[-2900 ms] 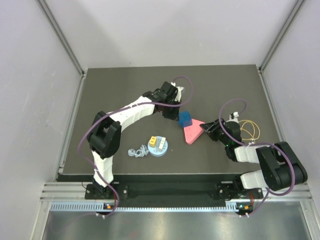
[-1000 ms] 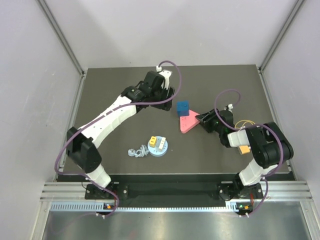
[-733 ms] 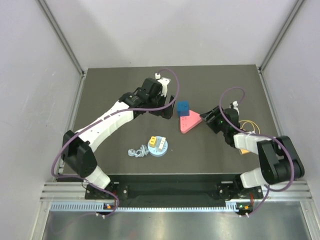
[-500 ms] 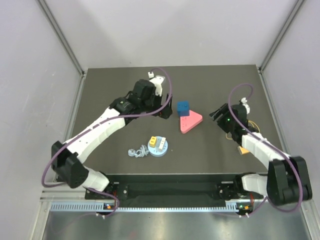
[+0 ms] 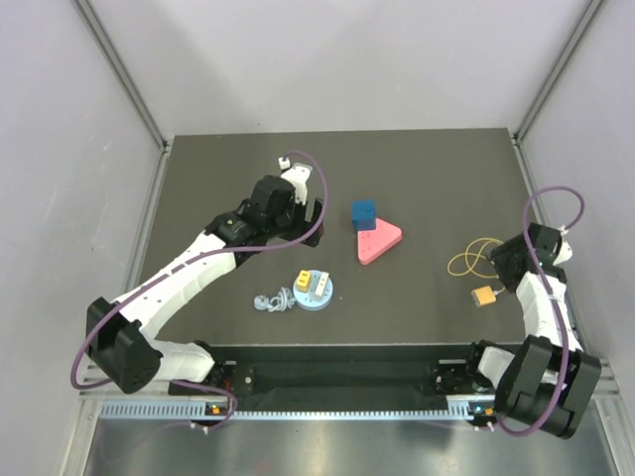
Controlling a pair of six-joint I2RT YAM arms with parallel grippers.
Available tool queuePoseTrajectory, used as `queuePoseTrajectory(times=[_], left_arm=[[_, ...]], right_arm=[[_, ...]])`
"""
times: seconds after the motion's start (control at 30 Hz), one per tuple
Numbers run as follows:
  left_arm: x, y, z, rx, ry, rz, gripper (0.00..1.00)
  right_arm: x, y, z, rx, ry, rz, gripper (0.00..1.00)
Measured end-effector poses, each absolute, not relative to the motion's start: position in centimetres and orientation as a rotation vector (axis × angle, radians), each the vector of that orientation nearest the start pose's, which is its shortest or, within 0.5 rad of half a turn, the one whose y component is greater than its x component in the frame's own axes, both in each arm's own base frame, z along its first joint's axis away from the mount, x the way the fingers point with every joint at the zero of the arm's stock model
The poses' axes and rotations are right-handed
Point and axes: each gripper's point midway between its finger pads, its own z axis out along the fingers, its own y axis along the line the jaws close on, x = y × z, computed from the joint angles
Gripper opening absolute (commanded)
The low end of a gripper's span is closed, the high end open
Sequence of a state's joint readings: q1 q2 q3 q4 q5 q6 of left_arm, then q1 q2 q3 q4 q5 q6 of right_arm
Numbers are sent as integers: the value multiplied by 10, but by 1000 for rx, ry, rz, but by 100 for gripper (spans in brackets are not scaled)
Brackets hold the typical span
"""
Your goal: Insert the plug
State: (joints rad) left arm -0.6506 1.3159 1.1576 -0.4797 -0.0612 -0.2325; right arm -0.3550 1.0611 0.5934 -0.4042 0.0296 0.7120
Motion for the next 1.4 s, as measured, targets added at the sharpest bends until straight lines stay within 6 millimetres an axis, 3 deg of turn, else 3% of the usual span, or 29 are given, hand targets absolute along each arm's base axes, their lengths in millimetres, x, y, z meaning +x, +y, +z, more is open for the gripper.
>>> queuePoseTrajectory(times=[0.27,0.43,0.6,0.9,1.2,1.4], left_arm=[[300,-230,219,421,2171,-451,88],[295,-231,234,403,2135,-498,86],[289,-237,235,402,2146,-557,85],[273,-258,232,457,2183,-716,75],[259,-274,228,498,2214,-853,74],[259,-279,232,496,2190,-889,74]], right_arm=[[235,-100,61,1382,2093,56,56],[222,-89,40,1418,2155,101,56],[211,-78,23,1439,2208,130,55],[222,-71,23,1365,2227,219,46],[238,-52,25,1218,2300,387,56],[242,-42,24,1174,2334,437,48]])
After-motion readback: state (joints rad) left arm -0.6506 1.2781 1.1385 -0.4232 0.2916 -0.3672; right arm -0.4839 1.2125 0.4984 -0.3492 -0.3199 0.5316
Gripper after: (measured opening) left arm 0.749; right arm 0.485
